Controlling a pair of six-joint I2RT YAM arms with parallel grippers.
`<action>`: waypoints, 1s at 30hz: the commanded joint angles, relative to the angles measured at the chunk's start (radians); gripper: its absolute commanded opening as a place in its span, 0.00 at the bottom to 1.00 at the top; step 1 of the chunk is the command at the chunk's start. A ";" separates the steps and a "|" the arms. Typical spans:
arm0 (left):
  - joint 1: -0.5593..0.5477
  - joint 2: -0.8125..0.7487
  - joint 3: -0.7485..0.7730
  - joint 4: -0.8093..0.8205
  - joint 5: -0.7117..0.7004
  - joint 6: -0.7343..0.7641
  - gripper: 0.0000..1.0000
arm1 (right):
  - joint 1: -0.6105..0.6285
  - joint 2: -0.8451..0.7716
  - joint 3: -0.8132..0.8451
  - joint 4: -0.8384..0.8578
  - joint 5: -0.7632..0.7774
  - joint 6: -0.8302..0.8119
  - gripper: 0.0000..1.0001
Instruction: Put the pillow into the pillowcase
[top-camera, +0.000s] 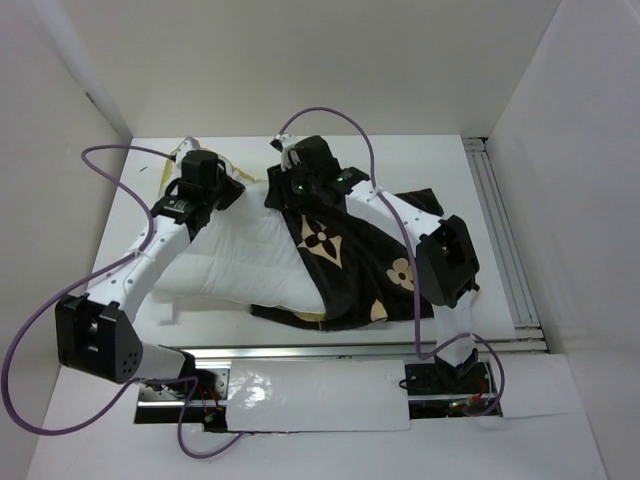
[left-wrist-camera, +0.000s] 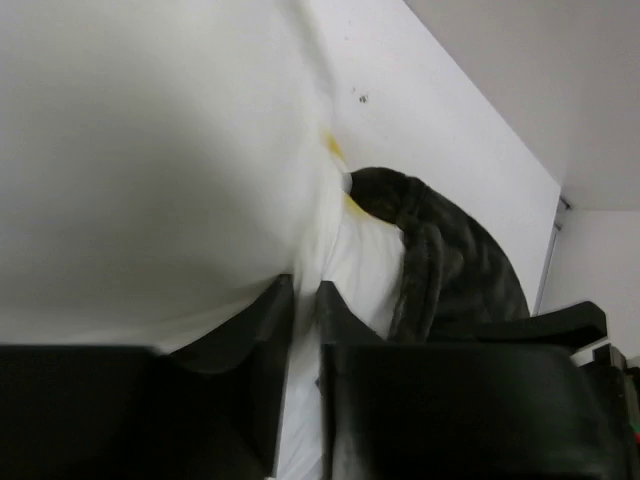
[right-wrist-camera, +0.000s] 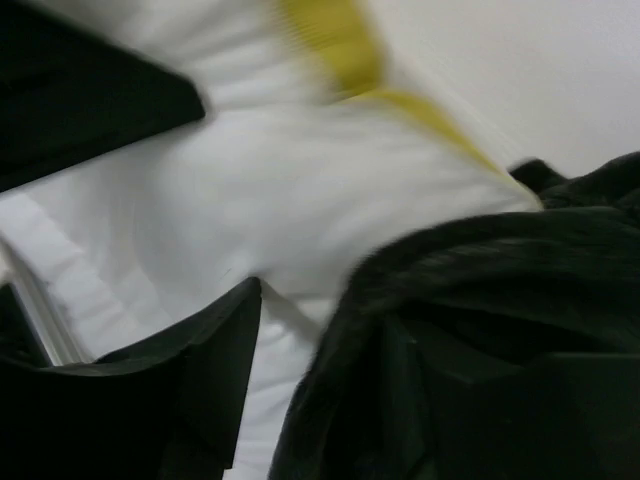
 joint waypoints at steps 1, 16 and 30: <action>-0.013 0.042 0.114 0.033 0.087 0.049 0.34 | -0.011 -0.033 -0.044 0.020 0.027 -0.014 0.60; -0.022 -0.037 0.064 -0.153 0.198 0.373 1.00 | -0.042 -0.384 -0.232 -0.112 0.332 0.061 1.00; -0.488 -0.370 -0.326 -0.452 -0.020 0.193 0.77 | -0.011 -0.783 -0.733 -0.239 0.294 0.105 1.00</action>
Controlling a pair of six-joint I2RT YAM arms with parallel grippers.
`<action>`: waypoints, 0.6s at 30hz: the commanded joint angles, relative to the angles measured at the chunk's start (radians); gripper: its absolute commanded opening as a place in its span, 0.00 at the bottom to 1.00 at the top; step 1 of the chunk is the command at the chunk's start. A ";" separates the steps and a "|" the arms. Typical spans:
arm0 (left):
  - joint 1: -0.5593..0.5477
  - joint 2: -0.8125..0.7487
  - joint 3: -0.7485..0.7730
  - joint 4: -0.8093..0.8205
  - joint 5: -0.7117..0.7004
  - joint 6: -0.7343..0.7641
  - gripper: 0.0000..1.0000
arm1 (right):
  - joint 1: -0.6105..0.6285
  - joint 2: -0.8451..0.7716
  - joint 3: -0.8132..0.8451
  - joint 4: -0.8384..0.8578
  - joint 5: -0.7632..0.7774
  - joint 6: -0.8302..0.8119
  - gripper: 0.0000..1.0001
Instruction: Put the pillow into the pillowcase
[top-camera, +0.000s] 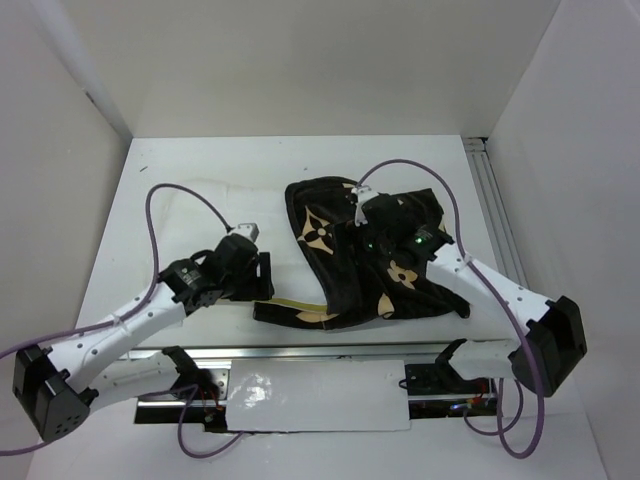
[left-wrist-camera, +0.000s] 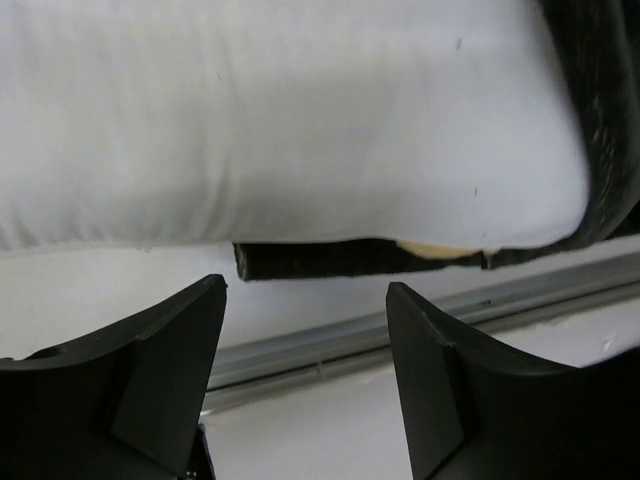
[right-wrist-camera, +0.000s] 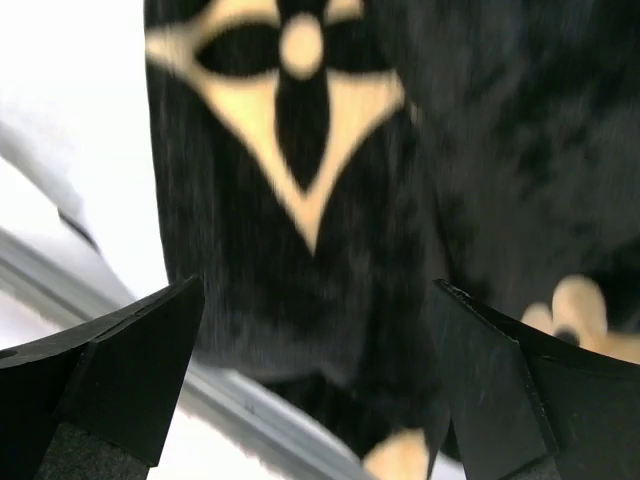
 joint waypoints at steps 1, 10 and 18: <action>-0.074 -0.040 -0.037 -0.019 -0.002 -0.075 0.78 | 0.025 -0.078 0.008 -0.068 0.012 0.020 1.00; -0.279 0.328 0.151 -0.379 -0.474 -0.284 0.94 | 0.035 -0.080 0.017 -0.134 -0.013 0.000 1.00; -0.290 0.620 0.285 -0.601 -0.720 -0.454 0.99 | 0.035 -0.111 0.017 -0.125 -0.058 -0.021 1.00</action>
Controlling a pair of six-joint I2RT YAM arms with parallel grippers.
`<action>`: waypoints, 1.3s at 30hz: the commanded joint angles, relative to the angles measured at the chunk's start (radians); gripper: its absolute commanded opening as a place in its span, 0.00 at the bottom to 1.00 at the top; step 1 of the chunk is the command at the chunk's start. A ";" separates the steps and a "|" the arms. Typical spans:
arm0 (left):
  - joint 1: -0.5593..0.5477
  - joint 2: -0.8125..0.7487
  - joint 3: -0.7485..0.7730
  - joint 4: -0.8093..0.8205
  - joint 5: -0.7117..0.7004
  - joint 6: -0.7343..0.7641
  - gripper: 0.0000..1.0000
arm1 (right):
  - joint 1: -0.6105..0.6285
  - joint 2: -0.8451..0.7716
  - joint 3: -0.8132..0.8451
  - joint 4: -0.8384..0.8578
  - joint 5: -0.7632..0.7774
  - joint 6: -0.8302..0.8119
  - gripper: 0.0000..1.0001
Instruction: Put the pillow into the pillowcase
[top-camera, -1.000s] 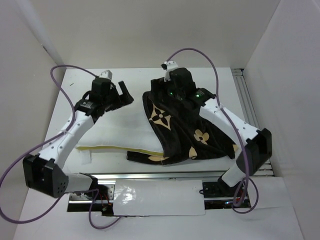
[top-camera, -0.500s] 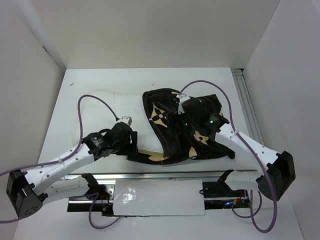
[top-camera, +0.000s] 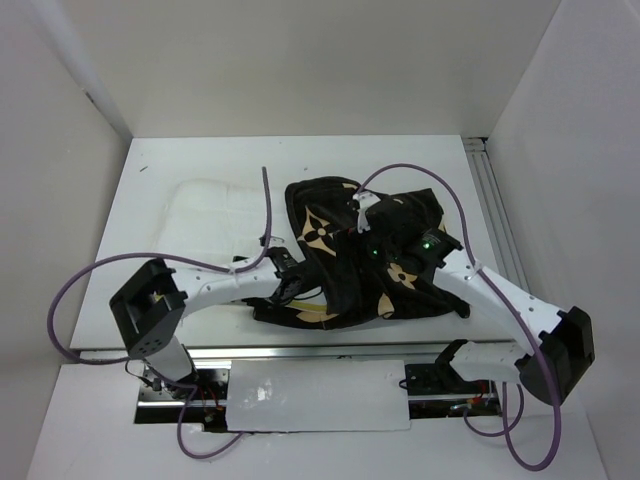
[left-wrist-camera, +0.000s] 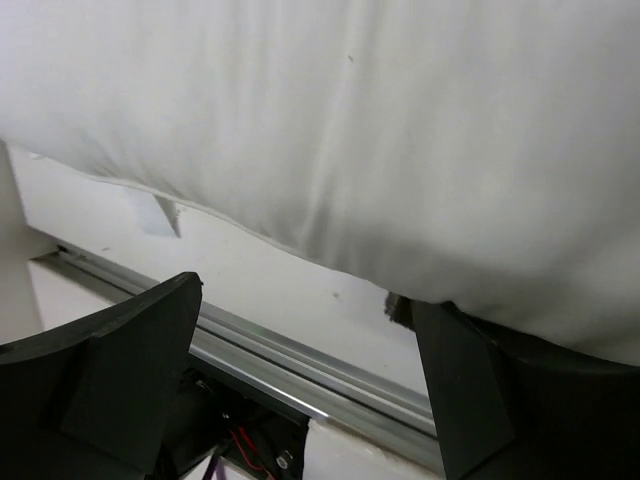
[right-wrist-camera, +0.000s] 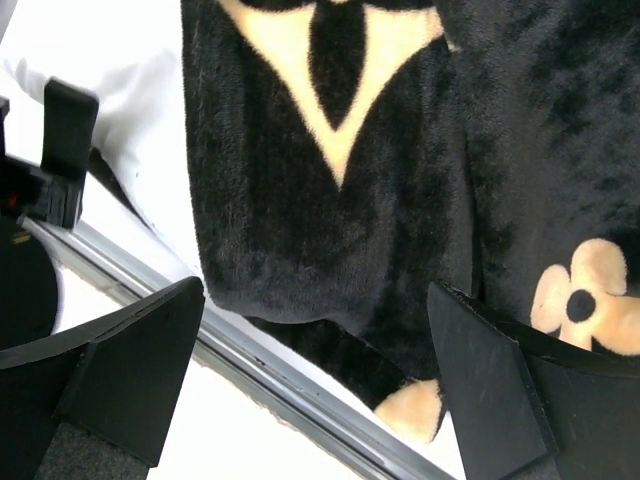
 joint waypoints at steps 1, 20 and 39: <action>-0.006 0.034 0.044 -0.141 -0.230 -0.112 0.99 | 0.007 -0.034 0.032 -0.024 -0.027 -0.023 1.00; 0.134 -0.184 -0.327 1.135 0.121 0.907 0.90 | -0.012 -0.084 0.023 -0.018 -0.134 -0.026 1.00; 0.143 -0.062 -0.063 1.010 0.293 0.744 0.00 | 0.016 0.058 -0.050 0.080 0.361 0.167 0.56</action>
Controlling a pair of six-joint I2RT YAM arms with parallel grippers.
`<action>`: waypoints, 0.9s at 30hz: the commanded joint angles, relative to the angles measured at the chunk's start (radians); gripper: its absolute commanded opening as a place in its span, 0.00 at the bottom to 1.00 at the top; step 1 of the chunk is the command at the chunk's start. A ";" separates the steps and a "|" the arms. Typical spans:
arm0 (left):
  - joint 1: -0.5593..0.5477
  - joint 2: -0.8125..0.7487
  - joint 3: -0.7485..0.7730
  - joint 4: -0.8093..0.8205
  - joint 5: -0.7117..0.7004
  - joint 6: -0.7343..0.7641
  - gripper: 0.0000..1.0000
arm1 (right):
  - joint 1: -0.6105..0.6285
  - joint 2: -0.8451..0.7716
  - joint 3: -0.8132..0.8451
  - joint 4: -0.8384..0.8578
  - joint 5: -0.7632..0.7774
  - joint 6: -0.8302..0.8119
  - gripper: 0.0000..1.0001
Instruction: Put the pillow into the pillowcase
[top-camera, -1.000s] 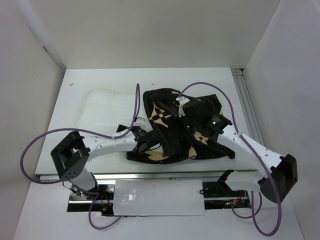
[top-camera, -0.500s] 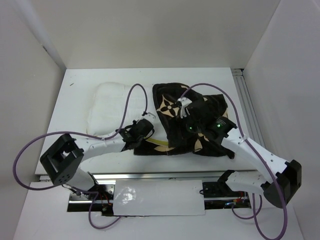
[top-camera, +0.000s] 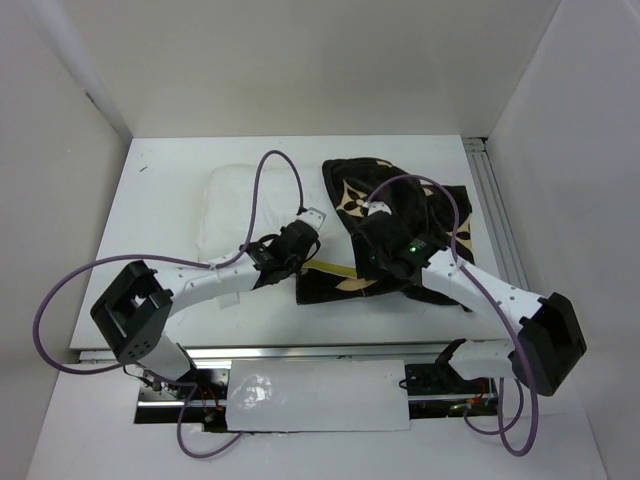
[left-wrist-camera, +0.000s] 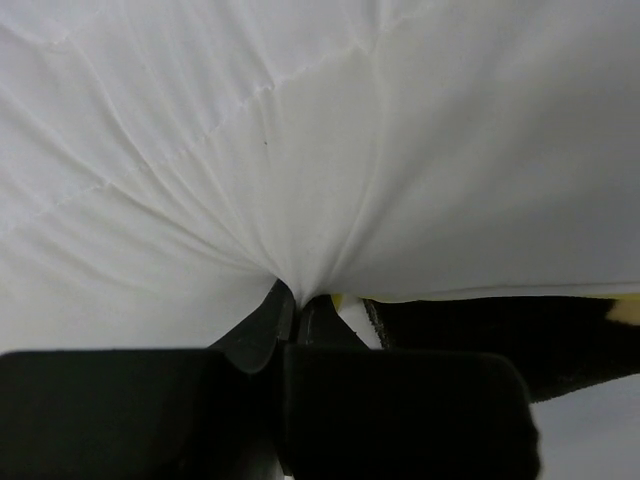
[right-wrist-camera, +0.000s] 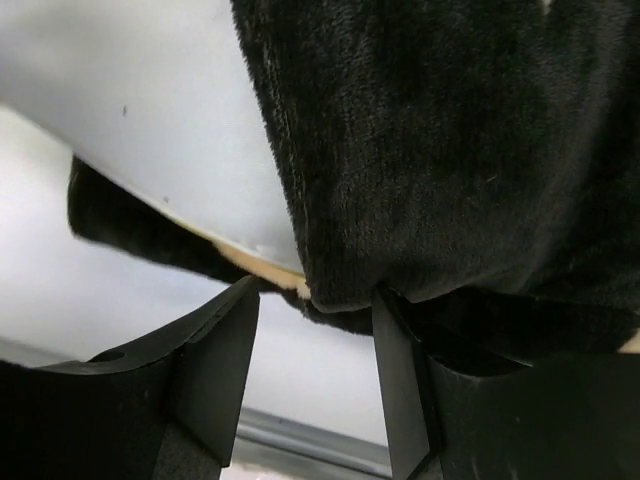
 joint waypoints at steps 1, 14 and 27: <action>-0.006 0.000 0.071 0.021 0.048 -0.071 0.00 | 0.018 0.004 0.052 0.065 0.158 0.030 0.56; -0.006 0.021 0.157 -0.051 0.082 -0.148 0.00 | 0.018 0.006 0.098 0.056 0.185 0.022 0.00; -0.006 -0.206 0.243 0.009 0.198 -0.316 0.00 | 0.018 0.059 0.354 0.170 -0.342 -0.131 0.00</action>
